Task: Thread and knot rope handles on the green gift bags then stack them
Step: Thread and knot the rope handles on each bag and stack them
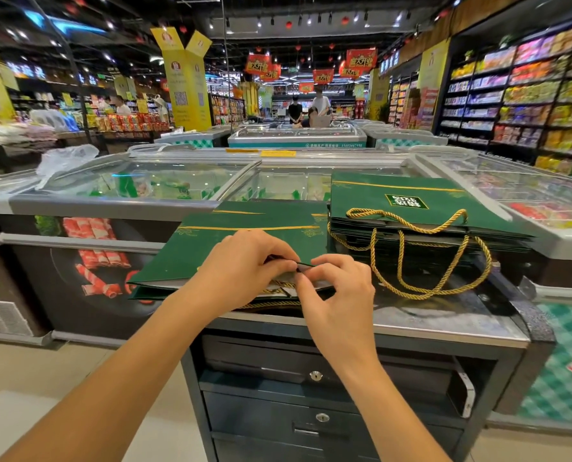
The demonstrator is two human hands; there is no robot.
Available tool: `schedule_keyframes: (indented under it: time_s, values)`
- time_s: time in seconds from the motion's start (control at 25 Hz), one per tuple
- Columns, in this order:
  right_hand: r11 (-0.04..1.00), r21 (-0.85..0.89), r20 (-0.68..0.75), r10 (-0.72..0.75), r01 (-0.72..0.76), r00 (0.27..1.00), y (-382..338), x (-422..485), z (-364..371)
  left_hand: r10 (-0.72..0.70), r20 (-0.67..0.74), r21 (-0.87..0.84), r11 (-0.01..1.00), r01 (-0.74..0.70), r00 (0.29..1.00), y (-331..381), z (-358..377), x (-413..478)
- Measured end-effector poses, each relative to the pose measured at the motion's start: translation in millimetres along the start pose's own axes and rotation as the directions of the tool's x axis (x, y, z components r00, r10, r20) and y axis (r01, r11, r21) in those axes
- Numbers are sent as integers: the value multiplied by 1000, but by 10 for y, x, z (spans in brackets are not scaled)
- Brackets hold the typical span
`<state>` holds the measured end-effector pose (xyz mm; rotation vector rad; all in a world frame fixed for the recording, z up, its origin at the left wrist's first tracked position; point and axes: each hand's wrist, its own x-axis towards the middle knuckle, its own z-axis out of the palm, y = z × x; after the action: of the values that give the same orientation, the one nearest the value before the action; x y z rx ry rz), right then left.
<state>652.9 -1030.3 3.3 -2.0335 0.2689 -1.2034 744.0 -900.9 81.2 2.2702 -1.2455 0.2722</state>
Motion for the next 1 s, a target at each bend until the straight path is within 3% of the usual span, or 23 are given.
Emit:
schedule_keyframes:
  time_s: [0.12,0.28,0.4,0.52,0.6,0.72,0.84,1.0]
  values:
    - [989,146,192,-37,8,981,67,14,-243,-22,-5,-31,999,21,1000,-31,0,-26]
    - [983,181,415,-75,-2,907,191,36,-568,-30,23,-71,997,32,999,-52,3,-73]
    - [986,166,430,-58,-16,901,225,70,-619,-16,42,-90,996,20,999,-33,25,-109]
    - [972,215,335,12,-89,942,188,166,-547,10,84,-113,994,-1,996,-32,16,-173]
    - [976,153,292,108,-158,950,176,277,-476,-5,67,-153,988,16,998,-61,-66,-202]
    - [967,-16,352,243,-254,904,240,372,-380,-141,-13,-95,986,139,990,-252,-259,-187]
    - [934,13,384,326,-358,864,312,379,-352,-258,62,16,966,258,964,-484,-403,-174]
    - [942,-9,417,310,-337,854,363,393,-332,-258,220,-31,962,271,941,-642,-507,-209]
